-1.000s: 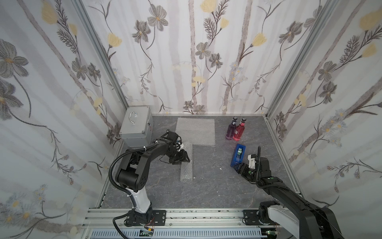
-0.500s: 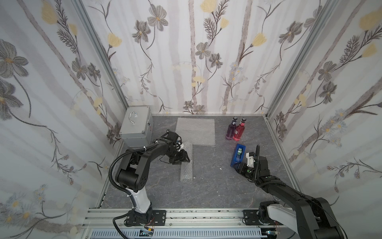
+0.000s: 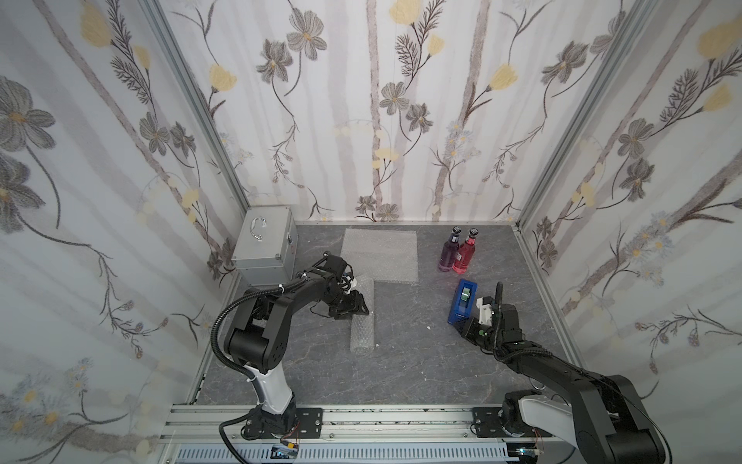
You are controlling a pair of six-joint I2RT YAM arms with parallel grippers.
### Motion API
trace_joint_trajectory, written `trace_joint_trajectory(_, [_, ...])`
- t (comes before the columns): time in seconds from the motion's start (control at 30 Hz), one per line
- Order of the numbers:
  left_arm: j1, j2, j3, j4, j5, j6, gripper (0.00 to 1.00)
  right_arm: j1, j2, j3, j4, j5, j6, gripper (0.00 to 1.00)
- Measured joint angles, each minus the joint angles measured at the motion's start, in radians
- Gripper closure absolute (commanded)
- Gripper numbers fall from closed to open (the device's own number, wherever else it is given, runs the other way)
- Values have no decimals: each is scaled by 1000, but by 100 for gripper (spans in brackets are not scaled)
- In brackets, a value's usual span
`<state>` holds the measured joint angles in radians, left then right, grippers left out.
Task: Wrap wine bottles in bubble wrap
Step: Tear off the tape using the Tape Cutter.
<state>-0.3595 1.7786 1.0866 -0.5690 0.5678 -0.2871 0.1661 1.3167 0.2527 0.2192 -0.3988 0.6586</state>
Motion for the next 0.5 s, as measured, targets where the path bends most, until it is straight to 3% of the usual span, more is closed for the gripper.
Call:
trace_joint_trajectory(0.1, [0, 0, 0, 0, 0, 0, 41, 0, -5, -2, 0, 0, 1, 100])
trace_joint_trajectory(0.5, [-2, -1, 0, 0, -4, 0, 41, 3, -86, 43, -39, -45, 3, 100])
